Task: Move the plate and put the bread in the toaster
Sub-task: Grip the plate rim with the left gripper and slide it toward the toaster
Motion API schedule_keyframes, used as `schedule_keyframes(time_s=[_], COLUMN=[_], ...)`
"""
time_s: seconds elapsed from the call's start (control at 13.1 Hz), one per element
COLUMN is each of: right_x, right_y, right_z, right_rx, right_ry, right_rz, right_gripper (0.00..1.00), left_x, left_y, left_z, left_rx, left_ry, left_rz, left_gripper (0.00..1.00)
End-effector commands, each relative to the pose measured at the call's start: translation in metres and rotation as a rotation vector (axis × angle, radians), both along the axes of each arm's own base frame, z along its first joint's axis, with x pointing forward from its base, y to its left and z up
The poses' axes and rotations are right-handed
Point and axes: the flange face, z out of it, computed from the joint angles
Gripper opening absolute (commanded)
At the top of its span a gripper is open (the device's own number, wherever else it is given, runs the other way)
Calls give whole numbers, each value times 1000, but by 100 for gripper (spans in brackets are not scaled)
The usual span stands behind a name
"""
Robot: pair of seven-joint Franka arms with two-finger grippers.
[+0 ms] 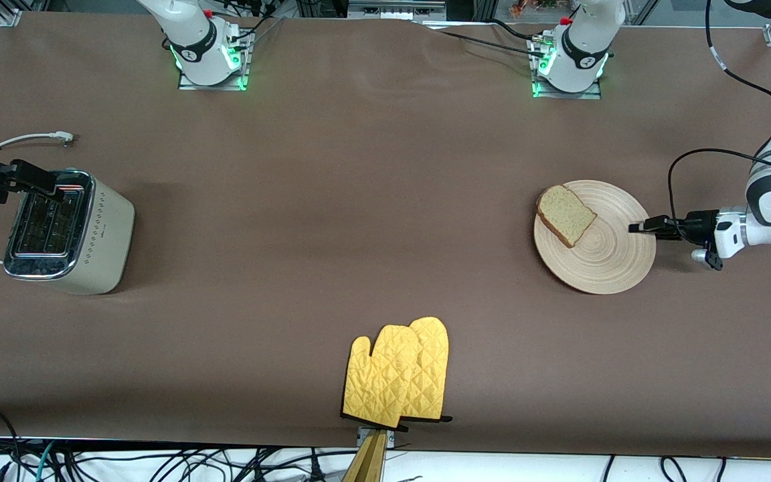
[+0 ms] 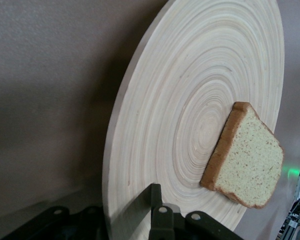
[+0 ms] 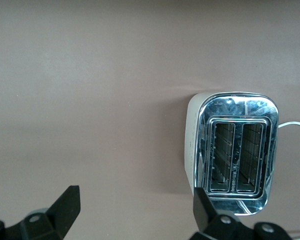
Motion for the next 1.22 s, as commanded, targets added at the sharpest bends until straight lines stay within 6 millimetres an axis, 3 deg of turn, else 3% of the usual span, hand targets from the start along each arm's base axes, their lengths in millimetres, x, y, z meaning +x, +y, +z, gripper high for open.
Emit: schedule_keyframes(time_s=[0.0,0.15,0.61,1.15], right_x=[-1,-1,0,-1], right_y=[-1,0,-1,-6], right_z=[5,5,4,4], right_rx=[16,16,17,17], right_ry=[-2,-2,-1,-1], right_rz=[-4,-4,-4,-12], right_gripper=[100,100,100,100], left_x=[1,0,-1,-2], left_y=[0,0,0,-5], left_z=[1,0,-2,11], left_rx=[-15,-16,-30,-150], left_ry=[1,2,9,38], left_rz=[7,7,13,7], left_gripper=[13,0,0,0])
